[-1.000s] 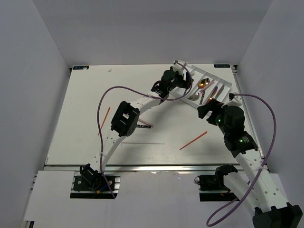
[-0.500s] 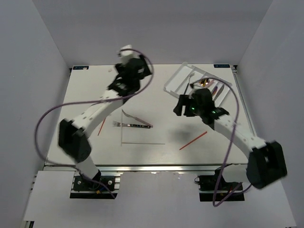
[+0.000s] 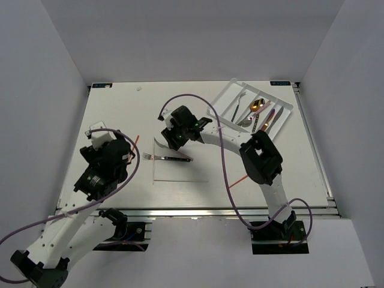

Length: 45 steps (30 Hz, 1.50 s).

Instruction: Sort the eating utensils into containers

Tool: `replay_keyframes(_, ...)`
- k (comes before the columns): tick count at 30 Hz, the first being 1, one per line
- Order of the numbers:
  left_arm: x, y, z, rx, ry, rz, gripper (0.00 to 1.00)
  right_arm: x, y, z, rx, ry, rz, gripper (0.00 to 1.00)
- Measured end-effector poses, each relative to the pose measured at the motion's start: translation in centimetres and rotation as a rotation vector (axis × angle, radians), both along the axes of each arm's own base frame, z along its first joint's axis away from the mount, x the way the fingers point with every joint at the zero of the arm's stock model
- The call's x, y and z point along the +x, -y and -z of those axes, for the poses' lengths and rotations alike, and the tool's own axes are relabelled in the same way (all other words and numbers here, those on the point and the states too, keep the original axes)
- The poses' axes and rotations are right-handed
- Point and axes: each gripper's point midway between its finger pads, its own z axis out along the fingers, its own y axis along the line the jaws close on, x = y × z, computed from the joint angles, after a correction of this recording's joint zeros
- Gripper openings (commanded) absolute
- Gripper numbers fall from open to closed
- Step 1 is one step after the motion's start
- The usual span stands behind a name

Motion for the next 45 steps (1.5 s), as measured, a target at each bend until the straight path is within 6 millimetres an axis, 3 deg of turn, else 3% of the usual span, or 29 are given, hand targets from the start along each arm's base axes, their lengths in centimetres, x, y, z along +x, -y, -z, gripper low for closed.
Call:
replay_keyframes(3, -1.0, -0.6, 0.5, 0.015, -0.008, 0.008, 0.98, -1.0, -0.9, 1.5, -0.051, -0.002, -0.069, 0.53)
replay_keyframes(8, -0.2, 0.1, 0.1, 0.008, 0.007, 0.041, 0.98, -1.7, -0.3, 3.0, -0.116, -0.010, -0.106, 0.52)
replay_keyframes(15, 1.0, 1.8, 1.7, 0.017, -0.068, 0.117, 0.98, -0.8, 0.1, 5.8, -0.186, 0.007, -0.104, 0.34)
replay_keyframes(18, 0.9, 2.0, 1.4, 0.005, -0.057, 0.135, 0.98, -0.3, 0.3, 5.8, -0.200, 0.030, -0.101, 0.16)
replay_keyframes(22, 0.9, 2.1, 1.2, -0.003, -0.047, 0.146, 0.98, 0.7, 0.9, 5.8, -0.230, 0.084, -0.074, 0.00)
replay_keyframes(30, 1.1, 2.6, 1.2, -0.014, -0.046, 0.172, 0.98, 2.3, 4.3, 4.9, -0.222, 0.072, 0.066, 0.00)
replay_keyframes(32, 1.1, 2.6, 1.1, -0.016, -0.043, 0.174, 0.98, 3.5, 5.8, 3.5, -0.159, 0.036, 0.160, 0.00)
replay_keyframes(36, 1.1, 2.6, 1.0, -0.021, -0.037, 0.177, 0.98, 8.9, 10.4, -2.4, 0.061, 0.005, 0.455, 0.00)
replay_keyframes(40, 1.1, 2.6, 0.9, -0.023, -0.036, 0.178, 0.98, 15.9, 18.6, -7.4, 0.258, 0.014, 0.834, 0.00)
replay_keyframes(43, 1.1, 2.6, 0.9, -0.025, -0.034, 0.177, 0.98, 20.4, 25.4, -8.2, 0.351, 0.006, 1.077, 0.00)
replay_keyframes(45, 1.1, 2.6, 0.9, -0.025, -0.033, 0.177, 0.98, 22.7, 28.6, -7.6, 0.384, 0.001, 1.186, 0.00)
